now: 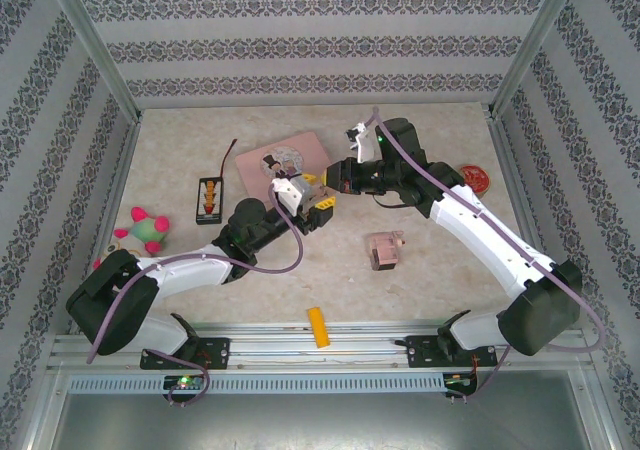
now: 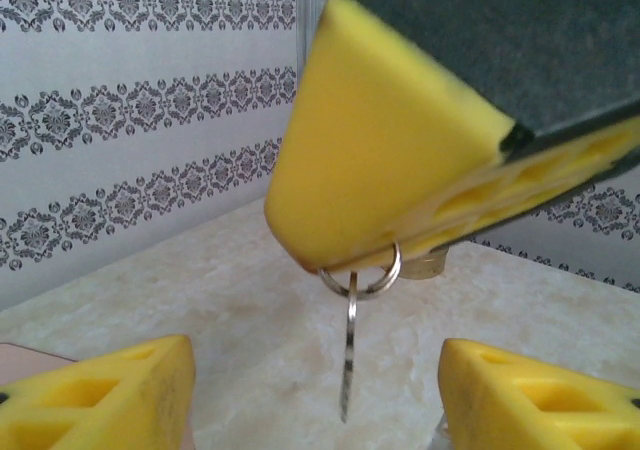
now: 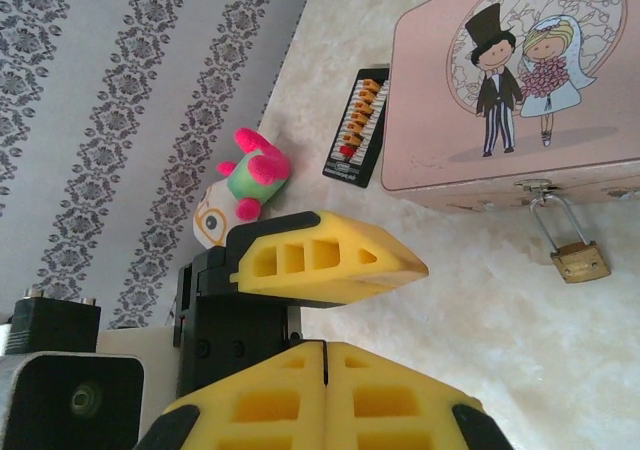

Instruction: Unlock a padlock with a key

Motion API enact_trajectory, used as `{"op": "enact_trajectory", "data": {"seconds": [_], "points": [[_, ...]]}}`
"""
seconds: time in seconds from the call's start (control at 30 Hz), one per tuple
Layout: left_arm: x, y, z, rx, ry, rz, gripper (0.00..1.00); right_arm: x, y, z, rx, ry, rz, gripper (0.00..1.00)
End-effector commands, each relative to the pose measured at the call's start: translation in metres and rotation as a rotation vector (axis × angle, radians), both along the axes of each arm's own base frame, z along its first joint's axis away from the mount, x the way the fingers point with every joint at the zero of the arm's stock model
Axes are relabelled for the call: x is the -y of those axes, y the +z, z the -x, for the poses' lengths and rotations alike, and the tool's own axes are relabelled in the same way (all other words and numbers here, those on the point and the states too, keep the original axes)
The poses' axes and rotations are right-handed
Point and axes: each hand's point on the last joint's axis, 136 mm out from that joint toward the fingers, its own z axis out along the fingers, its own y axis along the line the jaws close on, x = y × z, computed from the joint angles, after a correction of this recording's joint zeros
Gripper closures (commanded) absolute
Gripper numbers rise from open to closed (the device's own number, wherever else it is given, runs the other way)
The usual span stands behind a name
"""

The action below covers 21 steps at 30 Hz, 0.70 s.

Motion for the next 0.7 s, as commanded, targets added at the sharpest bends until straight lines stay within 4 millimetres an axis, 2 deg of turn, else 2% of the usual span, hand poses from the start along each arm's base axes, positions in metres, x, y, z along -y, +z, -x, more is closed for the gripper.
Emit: {"op": "enact_trajectory", "data": {"seconds": [0.0, 0.27, 0.33, 0.43, 0.53, 0.6, 0.67], "points": [[0.005, 0.023, 0.0, 0.082, -0.008, 0.036, 0.39, 0.0, 0.01, 0.003, 0.017, 0.011, -0.039, 1.0], [0.005, 0.018, -0.002, 0.067, 0.001, 0.016, 0.69, -0.002, 0.009, 0.003, 0.013, 0.017, -0.043, 1.0], [0.005, 0.018, -0.002, 0.065, 0.004, 0.013, 0.79, -0.002, 0.008, 0.003, 0.01, 0.016, -0.043, 1.0], [0.004, 0.017, -0.002, 0.059, 0.006, 0.005, 0.87, -0.002, 0.008, 0.002, 0.013, 0.016, -0.042, 1.0], [0.004, 0.017, 0.0, 0.053, -0.003, -0.004, 1.0, -0.002, 0.008, 0.002, 0.018, 0.02, -0.041, 1.0], [0.003, 0.014, 0.002, 0.036, -0.01, -0.034, 1.0, -0.001, 0.01, 0.003, 0.042, 0.028, -0.037, 1.0], [0.002, 0.01, 0.008, 0.002, -0.036, -0.085, 1.0, 0.002, 0.017, 0.004, 0.107, 0.049, -0.029, 0.86]]}}
